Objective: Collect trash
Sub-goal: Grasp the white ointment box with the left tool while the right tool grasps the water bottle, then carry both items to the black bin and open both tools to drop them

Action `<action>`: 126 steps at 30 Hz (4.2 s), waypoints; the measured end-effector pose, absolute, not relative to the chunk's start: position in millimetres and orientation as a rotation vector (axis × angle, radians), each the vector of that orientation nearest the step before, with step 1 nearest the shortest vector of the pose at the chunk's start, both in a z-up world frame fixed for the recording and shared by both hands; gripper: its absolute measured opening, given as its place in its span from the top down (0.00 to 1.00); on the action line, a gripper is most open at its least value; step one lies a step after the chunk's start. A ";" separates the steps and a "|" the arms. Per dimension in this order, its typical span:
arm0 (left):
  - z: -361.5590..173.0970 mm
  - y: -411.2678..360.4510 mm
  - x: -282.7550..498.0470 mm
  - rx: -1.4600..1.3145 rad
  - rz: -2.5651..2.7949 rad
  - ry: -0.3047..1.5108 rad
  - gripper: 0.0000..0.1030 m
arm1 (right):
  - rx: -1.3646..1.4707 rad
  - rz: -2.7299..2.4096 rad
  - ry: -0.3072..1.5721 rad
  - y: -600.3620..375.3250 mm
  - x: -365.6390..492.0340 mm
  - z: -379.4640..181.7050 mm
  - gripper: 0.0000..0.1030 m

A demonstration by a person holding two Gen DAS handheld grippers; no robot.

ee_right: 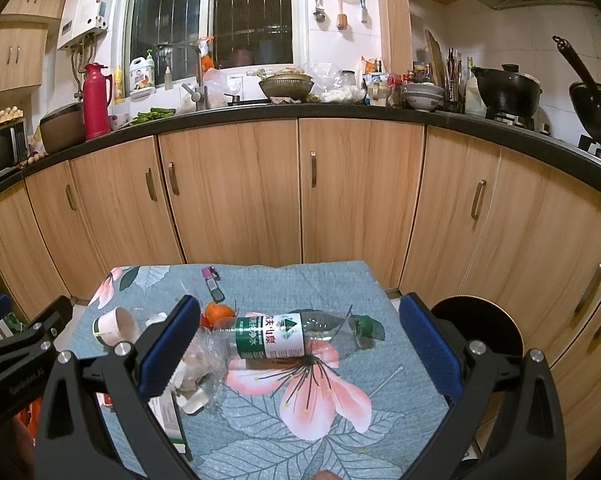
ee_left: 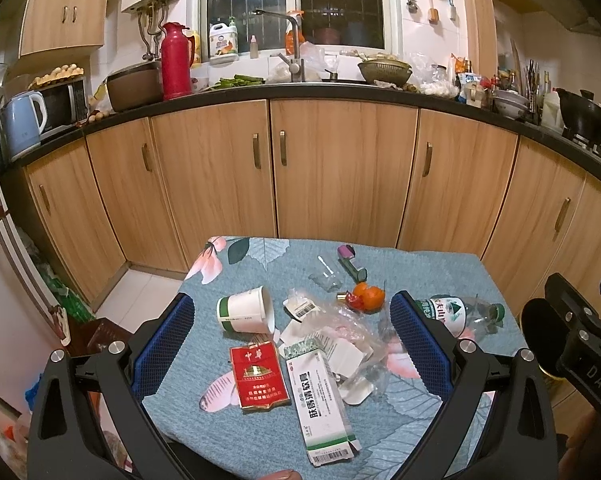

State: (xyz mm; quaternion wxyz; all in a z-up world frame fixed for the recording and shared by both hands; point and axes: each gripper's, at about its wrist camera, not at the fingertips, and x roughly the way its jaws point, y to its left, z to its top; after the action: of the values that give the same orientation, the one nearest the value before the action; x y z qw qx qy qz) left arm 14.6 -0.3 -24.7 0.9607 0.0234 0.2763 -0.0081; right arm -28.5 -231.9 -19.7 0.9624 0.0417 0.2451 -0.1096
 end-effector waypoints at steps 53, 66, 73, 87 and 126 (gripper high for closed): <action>-209.2 -24.2 67.3 -0.045 -0.176 1.294 0.08 | -0.341 0.602 1.102 -316.7 84.7 -160.7 0.38; -187.1 5.4 57.2 -0.240 -0.089 1.167 0.55 | 0.092 0.477 0.880 -393.5 32.0 -120.1 0.38; -127.5 23.9 43.4 -0.194 -0.076 0.970 0.55 | 0.211 0.417 0.853 -414.9 23.3 -119.8 0.38; -71.1 -158.3 37.0 0.073 -0.512 0.832 0.55 | 0.350 -0.047 0.896 -592.7 36.8 -157.5 0.38; -136.1 -434.9 92.9 0.274 -0.895 0.906 0.78 | 0.010 -0.326 1.239 -624.6 26.9 -173.9 0.03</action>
State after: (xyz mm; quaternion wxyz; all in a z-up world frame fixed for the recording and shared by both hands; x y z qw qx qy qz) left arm 92.9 -434.9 -136.1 0.7954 0.1274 0.4216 -0.4163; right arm 26.9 -624.6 -173.9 0.8019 0.0046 0.5778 -0.1521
